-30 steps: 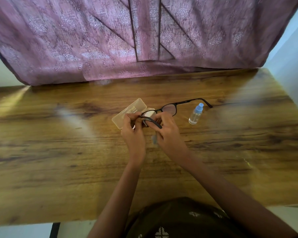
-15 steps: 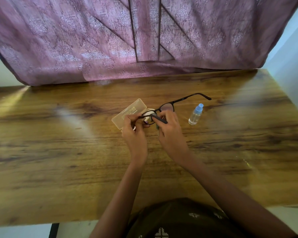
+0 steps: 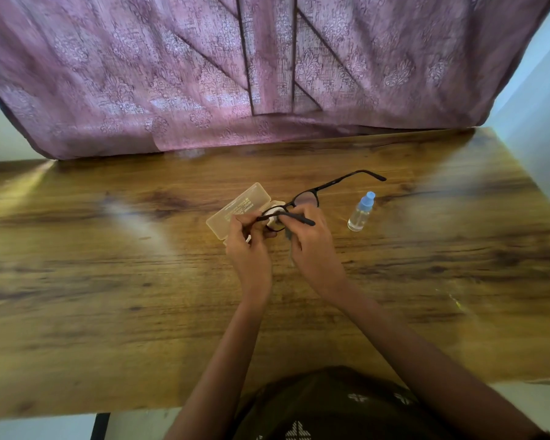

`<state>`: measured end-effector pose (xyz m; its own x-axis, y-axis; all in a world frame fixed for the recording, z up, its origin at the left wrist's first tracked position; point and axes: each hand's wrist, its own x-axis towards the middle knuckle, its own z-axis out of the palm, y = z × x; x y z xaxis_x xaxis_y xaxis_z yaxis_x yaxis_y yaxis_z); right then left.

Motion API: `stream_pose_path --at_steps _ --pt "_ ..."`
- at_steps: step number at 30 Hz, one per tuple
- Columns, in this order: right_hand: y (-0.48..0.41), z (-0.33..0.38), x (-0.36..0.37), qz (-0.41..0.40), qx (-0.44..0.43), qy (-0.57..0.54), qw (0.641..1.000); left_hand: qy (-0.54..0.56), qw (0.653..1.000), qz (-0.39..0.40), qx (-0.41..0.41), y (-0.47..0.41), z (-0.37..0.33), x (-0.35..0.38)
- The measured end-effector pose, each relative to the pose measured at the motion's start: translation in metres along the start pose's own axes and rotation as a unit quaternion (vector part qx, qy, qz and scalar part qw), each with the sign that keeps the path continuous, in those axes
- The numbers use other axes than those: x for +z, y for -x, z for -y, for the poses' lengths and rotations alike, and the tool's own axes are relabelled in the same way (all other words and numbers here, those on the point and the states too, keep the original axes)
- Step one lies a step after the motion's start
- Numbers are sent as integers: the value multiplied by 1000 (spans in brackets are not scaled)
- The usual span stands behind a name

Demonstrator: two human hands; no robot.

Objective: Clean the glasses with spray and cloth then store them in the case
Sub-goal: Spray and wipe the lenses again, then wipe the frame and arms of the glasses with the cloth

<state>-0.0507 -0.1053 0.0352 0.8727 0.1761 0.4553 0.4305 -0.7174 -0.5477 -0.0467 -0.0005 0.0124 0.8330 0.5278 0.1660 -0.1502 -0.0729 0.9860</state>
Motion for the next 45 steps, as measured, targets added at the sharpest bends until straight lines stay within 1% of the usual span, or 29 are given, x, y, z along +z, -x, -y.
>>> stream_pose_path --at_steps 3,5,7,10,14,16,18,21,23,26,28,31,33,35,38,42,43,45 --pt "-3 -8 -10 -37 40 -36 998 6 1000 4 -6 1 1 -2" --pt "-7 -15 -18 -79 88 -69 991 6 1000 1 -10 1 2 -4" --pt "-13 -25 -25 -105 141 -74 982 -1 1000 -2 -12 2 2 -6" --pt "-18 -38 -28 -83 213 -101 968 10 1000 -1 -22 2 2 -8" --pt "-24 -44 -26 -52 298 -197 933 27 999 14 -34 1 0 -8" --pt "-29 -47 -25 -45 335 -252 907 36 998 42 -42 -1 0 -11" --pt "-32 -50 -26 -41 353 -271 895 44 994 92 -45 -6 3 -17" --pt "-37 -54 -31 -36 360 -289 887 31 984 169 -47 -17 8 -28" --pt "-38 -56 -33 -27 358 -296 885 15 980 190 -62 -25 7 -31" --pt "-39 -54 -33 1 339 -282 897 -9 970 220 -106 -38 -4 -29" --pt "-39 -50 -31 18 323 -272 906 -20 952 273 -136 -51 -14 -25" --pt "-38 -49 -26 20 304 -267 914 -86 911 363 -173 -67 -24 -17" --pt "-37 -49 -24 16 293 -260 920 -124 888 410 -170 -71 -25 -14" --pt "-36 -49 -24 4 285 -262 922 -142 874 439 -155 -72 -24 -13" --pt "-36 -48 -22 -7 271 -253 929 -154 865 458 -139 -72 -23 -12" --pt "-35 -47 -21 -14 277 -264 924 -149 872 448 -130 -69 -23 -9" --pt "-34 -47 -21 -16 269 -253 929 -149 876 441 -130 -69 -22 -9" --pt "-33 -46 -23 -22 219 -186 958 -154 884 424 -124 -67 -22 -8"
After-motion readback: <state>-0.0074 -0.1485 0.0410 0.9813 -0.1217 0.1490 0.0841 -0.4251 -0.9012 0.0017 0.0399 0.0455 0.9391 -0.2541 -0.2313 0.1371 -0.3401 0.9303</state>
